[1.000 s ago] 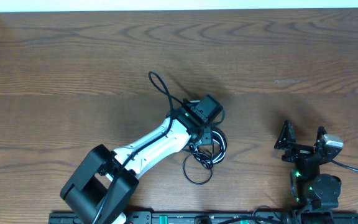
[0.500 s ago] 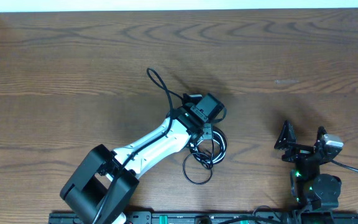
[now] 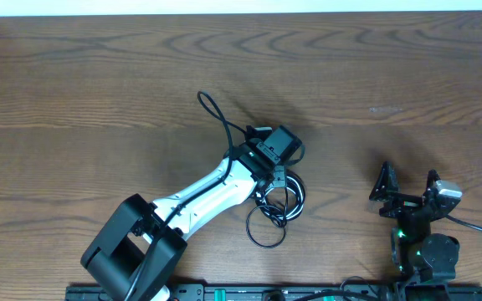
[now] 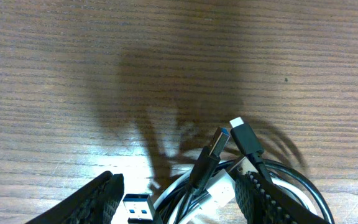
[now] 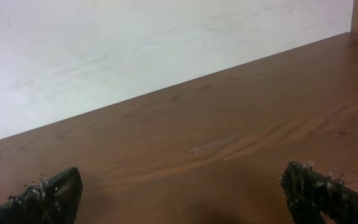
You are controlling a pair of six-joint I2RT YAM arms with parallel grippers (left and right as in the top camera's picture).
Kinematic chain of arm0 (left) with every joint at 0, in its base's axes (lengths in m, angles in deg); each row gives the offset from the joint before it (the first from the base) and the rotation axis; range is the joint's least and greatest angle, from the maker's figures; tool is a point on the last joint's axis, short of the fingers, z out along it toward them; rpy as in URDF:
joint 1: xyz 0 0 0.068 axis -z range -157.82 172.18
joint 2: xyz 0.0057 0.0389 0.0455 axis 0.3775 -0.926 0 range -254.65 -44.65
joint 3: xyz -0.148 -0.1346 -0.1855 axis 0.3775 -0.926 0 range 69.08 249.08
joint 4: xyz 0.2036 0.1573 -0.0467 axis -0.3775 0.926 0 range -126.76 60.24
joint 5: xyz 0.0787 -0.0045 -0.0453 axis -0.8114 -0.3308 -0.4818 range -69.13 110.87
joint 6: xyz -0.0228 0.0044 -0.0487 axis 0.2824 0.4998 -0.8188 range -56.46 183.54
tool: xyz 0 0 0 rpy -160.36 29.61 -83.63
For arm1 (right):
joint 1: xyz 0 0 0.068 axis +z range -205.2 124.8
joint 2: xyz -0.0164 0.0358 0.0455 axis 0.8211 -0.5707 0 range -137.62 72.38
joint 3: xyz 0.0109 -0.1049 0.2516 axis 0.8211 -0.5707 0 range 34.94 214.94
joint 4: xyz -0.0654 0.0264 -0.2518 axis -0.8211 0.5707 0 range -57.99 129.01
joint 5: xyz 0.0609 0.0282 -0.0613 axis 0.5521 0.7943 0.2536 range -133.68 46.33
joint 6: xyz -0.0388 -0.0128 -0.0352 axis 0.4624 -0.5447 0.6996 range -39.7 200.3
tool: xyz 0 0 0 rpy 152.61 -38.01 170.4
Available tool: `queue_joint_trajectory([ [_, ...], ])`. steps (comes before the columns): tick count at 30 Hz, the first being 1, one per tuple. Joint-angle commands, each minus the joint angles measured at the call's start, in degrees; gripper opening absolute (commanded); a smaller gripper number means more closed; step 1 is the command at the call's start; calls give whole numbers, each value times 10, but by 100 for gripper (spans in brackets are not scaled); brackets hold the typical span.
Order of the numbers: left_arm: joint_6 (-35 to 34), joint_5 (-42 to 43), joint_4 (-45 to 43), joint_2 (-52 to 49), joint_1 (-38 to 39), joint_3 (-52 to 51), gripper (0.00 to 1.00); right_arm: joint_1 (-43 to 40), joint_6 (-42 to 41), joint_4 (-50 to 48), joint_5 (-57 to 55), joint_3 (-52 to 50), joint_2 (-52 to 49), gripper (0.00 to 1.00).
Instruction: Untangle cables
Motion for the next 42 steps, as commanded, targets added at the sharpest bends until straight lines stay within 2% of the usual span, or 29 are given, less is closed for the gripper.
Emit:
queue_joint_trajectory([
  [1, 8, -12, 1, -7, 1, 0, 64, 7, -1, 2, 0, 0, 2, 99],
  [13, 7, 5, 8, -6, 1, 0, 64, 7, -1, 2, 0, 0, 2, 99],
  [17, 7, 55, 41, -6, 1, 0, 64, 7, -1, 2, 0, 0, 2, 99],
  [26, 20, 65, 127, -5, -28, 8, 64, 7, -1, 2, 0, 0, 2, 99],
  [29, 38, 89, 143, -5, -46, 14, 64, 7, -1, 2, 0, 0, 2, 99],
  [34, 30, 162, 148, -6, -89, 18, 64, 7, -1, 2, 0, 0, 2, 99],
  [37, 20, 171, 147, -9, -104, 17, 63, 7, -1, 2, 0, 0, 2, 99],
  [38, 20, 174, 145, -11, -105, 17, 59, 7, -1, 2, 0, 0, 2, 99],
  [42, 21, 205, 134, -24, -99, 17, 57, 7, -1, 2, 0, 0, 1, 99],
])
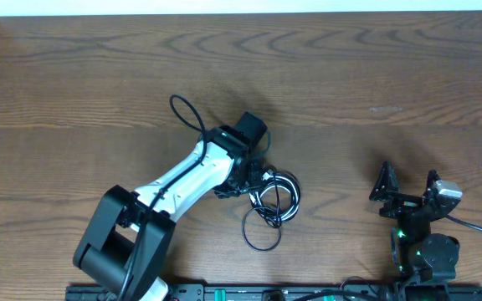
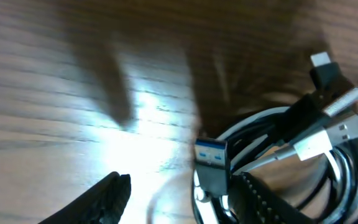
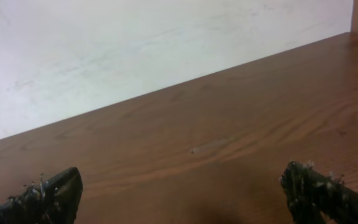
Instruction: Untangle cables
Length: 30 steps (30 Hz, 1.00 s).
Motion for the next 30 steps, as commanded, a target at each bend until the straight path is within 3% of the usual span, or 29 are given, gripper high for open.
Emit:
queue_joint_trajectory([
  [1, -4, 41, -7, -21, 9, 13, 57, 7, -1, 2, 0, 0, 1, 99],
  [7, -4, 41, -25, -60, 38, 7, 55, 7, -1, 2, 0, 0, 1, 99],
  [8, -4, 41, -26, -70, 43, 7, 47, 7, -1, 2, 0, 0, 1, 99],
  [9, -4, 41, -30, -81, 47, 7, 30, 7, -1, 2, 0, 0, 1, 99],
  [12, -1, 35, -41, -97, 48, 7, 8, 7, -1, 2, 0, 0, 1, 99],
  [19, 98, 33, -42, -79, 2, 40, 7, 7, -1, 2, 0, 0, 1, 99],
  [30, 100, 39, -93, -76, -58, 73, 7, 7, -1, 2, 0, 0, 1, 99],
])
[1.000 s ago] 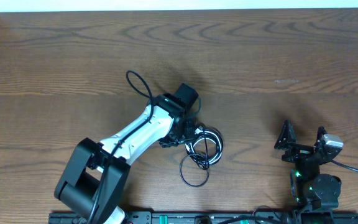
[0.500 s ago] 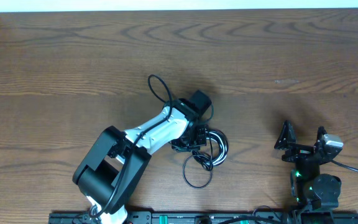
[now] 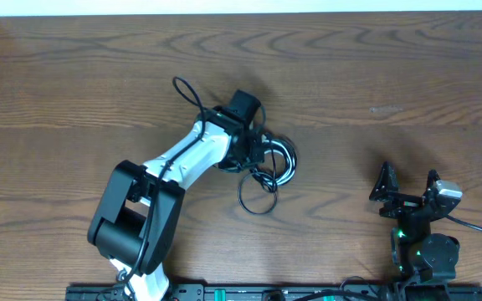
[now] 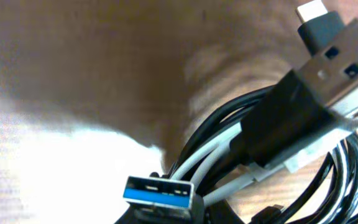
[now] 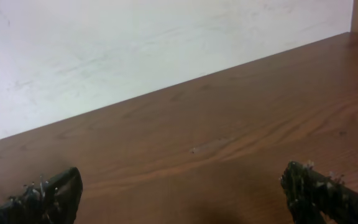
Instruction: Untangle cables
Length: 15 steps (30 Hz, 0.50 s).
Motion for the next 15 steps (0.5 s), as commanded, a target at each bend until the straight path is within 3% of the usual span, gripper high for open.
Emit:
queue_joint_trajectory([
  [1, 13, -1, -4, -2, -1, 10, 7, 7, -1, 2, 0, 0, 1, 99],
  [9, 21, 44, 0, -2, 1, 8, 8, 7, -1, 2, -2, 0, 1, 99],
  [12, 66, 42, 11, -1, -1, 13, 8, 7, 12, 2, -8, 0, 1, 99],
  [15, 83, 37, 41, 6, -7, 32, 35, 7, -21, 7, 52, 0, 1, 99],
])
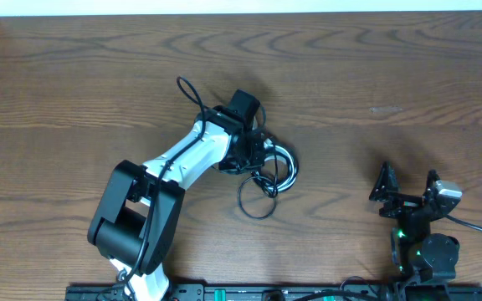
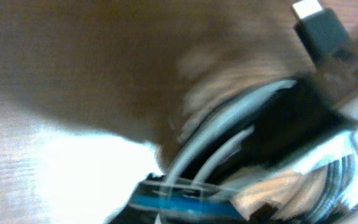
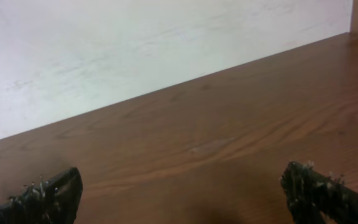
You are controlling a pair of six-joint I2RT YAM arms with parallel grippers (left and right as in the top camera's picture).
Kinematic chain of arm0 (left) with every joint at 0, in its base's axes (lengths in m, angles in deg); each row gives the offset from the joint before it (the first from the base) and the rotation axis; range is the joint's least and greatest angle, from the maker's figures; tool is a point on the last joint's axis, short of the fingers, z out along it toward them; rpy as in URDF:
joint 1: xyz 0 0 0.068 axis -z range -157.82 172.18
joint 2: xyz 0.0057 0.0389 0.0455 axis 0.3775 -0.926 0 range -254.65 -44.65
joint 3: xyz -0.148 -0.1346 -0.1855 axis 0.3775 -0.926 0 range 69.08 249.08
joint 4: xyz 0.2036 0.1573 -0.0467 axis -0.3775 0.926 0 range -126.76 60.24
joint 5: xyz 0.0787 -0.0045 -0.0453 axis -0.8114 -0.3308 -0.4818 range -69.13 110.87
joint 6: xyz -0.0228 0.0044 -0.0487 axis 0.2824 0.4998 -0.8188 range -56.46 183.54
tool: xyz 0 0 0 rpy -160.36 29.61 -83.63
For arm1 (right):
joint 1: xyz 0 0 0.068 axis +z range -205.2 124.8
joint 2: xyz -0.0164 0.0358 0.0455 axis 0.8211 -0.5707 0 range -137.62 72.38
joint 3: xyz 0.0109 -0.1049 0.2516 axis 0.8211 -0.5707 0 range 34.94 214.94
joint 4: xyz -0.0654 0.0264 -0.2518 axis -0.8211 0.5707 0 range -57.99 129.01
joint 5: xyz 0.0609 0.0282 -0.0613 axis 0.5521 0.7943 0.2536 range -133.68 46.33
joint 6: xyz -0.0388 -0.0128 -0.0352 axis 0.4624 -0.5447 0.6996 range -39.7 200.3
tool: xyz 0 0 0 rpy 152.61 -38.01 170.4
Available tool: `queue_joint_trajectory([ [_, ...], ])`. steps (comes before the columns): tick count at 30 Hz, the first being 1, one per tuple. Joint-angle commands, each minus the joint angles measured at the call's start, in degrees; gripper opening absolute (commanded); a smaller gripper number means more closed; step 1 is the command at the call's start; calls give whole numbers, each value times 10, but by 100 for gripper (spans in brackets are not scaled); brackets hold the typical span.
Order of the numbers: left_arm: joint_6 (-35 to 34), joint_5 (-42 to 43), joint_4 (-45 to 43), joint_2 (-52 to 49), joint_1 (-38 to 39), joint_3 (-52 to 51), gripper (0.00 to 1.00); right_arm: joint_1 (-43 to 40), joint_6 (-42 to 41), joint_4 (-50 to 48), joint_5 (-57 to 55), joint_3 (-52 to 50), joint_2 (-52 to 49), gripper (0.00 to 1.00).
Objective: Untangle cables
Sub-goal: 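Move the right gripper toward the bundle held by the left gripper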
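A tangle of black and white cables (image 1: 276,170) lies at mid-table, and a black loop (image 1: 256,201) trails from it toward the front. My left gripper (image 1: 254,154) sits on the tangle's left side and appears shut on it. The left wrist view is blurred. A blue USB plug (image 2: 185,196), grey-white cords (image 2: 229,140) and a black connector (image 2: 321,25) fill it, and no fingers show there. My right gripper (image 3: 182,196) rests open at the front right, its fingertips (image 3: 48,198) far apart over bare wood.
The wooden table (image 1: 392,67) runs back to a white wall (image 3: 135,43). The left arm's own black hose loop (image 1: 187,92) sticks out behind its wrist. A black rail (image 1: 249,293) with the arm bases runs along the front edge.
The cable tangle has shifted slightly right and toward the front with my left gripper. The left wrist view has gone blurry. The right arm has not moved.
My left gripper stood open over the connectors of the tangle. Then it was further left, its fingers either side of the blue USB plug. By 0.5 s ago the tangle sat further back with the gripper, close to the camera, and it remains there now.
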Motion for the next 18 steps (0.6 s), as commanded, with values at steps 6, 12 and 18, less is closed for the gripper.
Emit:
queue_joint_trajectory([
  [6, 63, 0, 43, 35, -9, 69, 61, 7, -64, 1, 99, 0, 1, 99],
  [12, 54, -9, 110, 63, -10, 108, 53, 7, -144, 1, 209, 2, -11, 99],
  [18, -1, -9, 185, 64, -1, 97, 26, 7, -195, 4, 242, 37, -87, 99],
])
